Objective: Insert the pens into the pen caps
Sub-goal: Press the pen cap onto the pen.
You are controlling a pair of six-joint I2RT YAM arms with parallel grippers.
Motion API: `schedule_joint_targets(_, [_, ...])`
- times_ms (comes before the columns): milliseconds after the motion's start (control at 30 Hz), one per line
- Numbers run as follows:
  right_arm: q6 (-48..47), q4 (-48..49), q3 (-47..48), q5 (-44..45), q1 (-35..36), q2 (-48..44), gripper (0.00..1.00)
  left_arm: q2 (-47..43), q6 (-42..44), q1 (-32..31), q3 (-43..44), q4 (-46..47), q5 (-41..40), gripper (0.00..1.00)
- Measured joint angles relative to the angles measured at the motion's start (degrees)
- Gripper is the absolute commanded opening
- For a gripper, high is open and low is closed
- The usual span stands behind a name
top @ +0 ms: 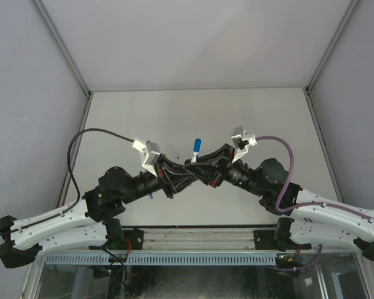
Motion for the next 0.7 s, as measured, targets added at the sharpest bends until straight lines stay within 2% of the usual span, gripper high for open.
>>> schedule_joint_targets(300, [-0.44,-1.77,0.00,1.99,1.09,-0.28,0.30,-1.22,0.17,-0.50,0.00,-2.73,-1.79,0.00])
schedule_joint_targets(700, [-2.36,-11.52,-0.33,10.01,1.11,-10.19,0.49,-4.13,2.10,-0.09,0.00,-5.09,-8.00,0.00])
